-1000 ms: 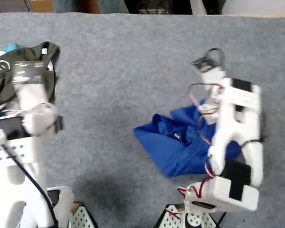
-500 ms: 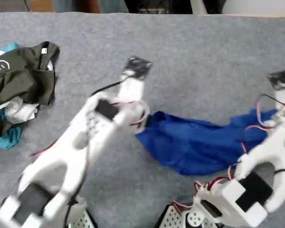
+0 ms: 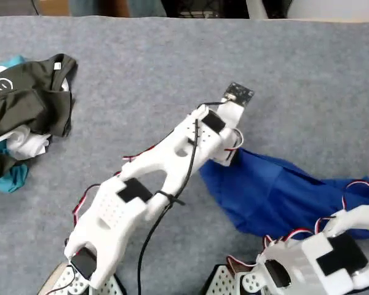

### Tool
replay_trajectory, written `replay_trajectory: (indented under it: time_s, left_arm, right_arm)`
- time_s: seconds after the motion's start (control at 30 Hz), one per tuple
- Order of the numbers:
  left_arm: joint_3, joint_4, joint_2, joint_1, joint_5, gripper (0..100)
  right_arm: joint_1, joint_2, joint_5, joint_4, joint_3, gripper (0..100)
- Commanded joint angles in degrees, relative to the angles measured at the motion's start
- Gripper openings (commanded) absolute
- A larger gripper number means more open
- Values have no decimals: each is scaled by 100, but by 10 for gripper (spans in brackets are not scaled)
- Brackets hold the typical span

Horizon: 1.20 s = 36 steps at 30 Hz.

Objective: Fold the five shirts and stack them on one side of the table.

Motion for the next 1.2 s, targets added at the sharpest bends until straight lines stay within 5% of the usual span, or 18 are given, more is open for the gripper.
replay_trajectory:
  time_s: [0.0,0.27,0.47,0.73,0.93,1.17]
  left_arm:
    - [-989,299,149,207,9,71]
    - [-2484,1433,281,242,-88,30]
    - [-2607,1503,316,251,-97,32]
    - [-1763,1266,325,251,-70,253]
    - [-1253,703,325,251,-70,216]
    - [-954,316,325,321,-79,50]
  right_arm:
    - [53,145,70,-114,-321,12]
    - [-220,242,-255,-88,-321,12]
    - [-589,233,-651,-79,-321,12]
    - [-730,233,-791,-79,-321,12]
    - [-738,233,-791,-79,-321,12]
    - [-730,233,-791,-79,-321,12]
